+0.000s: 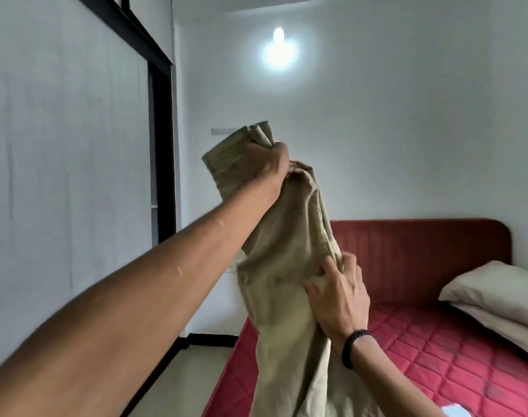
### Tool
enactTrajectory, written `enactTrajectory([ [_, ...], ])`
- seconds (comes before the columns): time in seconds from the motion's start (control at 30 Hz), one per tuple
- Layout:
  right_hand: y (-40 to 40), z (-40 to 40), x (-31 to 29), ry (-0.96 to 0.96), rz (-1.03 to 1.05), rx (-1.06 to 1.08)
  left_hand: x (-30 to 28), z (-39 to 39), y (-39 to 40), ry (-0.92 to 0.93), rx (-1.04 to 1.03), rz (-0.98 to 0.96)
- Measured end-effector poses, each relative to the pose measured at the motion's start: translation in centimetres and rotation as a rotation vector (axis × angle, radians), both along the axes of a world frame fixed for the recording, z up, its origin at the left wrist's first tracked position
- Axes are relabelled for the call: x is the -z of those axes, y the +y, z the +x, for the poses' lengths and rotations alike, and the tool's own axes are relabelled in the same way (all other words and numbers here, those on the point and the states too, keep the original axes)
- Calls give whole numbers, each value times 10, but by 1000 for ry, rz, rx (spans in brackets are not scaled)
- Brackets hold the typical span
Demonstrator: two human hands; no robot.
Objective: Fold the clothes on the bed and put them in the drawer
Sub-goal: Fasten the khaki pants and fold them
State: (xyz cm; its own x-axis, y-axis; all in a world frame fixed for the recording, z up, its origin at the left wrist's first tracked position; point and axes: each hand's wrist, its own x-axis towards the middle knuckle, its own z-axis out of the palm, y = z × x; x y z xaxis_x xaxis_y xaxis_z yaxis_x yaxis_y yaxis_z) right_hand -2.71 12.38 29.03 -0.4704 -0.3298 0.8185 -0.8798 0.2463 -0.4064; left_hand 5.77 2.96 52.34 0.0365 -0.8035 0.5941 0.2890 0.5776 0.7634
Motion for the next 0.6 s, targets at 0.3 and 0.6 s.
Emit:
enactTrajectory([
  [0.3,-26,-21,85,-643,-148,-445,-19,43,-12,123,-236,-116],
  [0.6,-59,6,121,-494,10,-409,-36,63,-24,33,-244,-215],
])
